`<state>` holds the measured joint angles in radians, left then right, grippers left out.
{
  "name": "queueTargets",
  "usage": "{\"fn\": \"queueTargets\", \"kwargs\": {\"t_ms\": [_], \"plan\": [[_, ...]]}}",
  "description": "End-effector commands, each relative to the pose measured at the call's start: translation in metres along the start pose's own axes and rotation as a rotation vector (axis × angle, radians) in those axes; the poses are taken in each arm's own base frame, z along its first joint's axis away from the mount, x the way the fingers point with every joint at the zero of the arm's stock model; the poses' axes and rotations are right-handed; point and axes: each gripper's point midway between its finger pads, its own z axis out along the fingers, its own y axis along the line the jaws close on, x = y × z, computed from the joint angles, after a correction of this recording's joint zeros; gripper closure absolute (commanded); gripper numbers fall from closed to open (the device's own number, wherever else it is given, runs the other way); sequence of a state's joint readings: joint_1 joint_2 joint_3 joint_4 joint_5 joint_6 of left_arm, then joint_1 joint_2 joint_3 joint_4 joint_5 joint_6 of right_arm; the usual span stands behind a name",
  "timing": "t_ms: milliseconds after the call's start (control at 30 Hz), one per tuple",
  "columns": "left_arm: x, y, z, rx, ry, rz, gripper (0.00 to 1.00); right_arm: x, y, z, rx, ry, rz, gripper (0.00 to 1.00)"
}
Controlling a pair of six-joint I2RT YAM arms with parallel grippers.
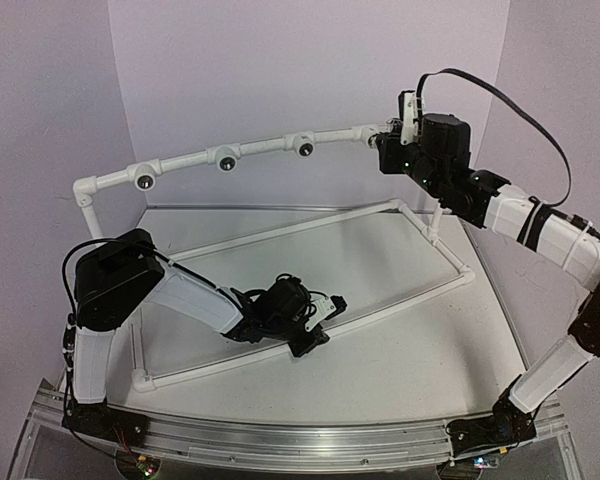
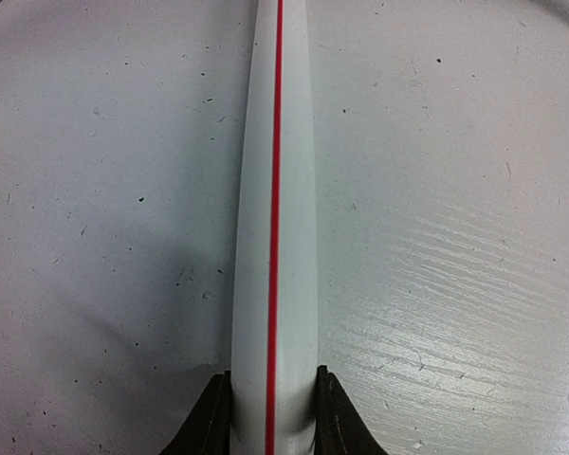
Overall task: Install the water faucets
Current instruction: Screw the water faucet onto the adaptor.
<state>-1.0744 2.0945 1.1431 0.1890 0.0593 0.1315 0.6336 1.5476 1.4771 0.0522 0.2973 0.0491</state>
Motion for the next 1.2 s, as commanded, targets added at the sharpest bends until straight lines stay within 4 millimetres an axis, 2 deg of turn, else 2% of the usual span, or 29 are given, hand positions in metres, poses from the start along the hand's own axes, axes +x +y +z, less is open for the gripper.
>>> {"fn": "queueTargets", "kwargs": {"t_ms": [0,100,300,533,633,1167], "plan": [[0.164,-0.03,0.004,0.073,0.489,-0.055,1.0,-0.01,0.014,0.007,0.024,-0.026,-0.137,1.0],[0.163,-0.03,0.004,0.073,0.488,-0.055,1.0,0.001,0.018,0.01,0.002,-0.007,-0.085,1.0],[0.164,-0.03,0.004,0.071,0.491,-0.057,1.0,0.022,0.013,0.009,0.016,0.02,-0.008,1.0],[0.165,-0.03,0.003,0.073,0.491,-0.056,1.0,0.034,0.009,0.009,0.032,0.056,-0.134,1.0],[0.165,-0.03,0.004,0.073,0.492,-0.057,1.0,0.035,0.011,0.012,0.029,0.073,-0.1,1.0],[0.165,-0.03,0.003,0.073,0.491,-0.056,1.0,0.052,0.018,0.02,0.002,0.037,0.604,1.0]]}}
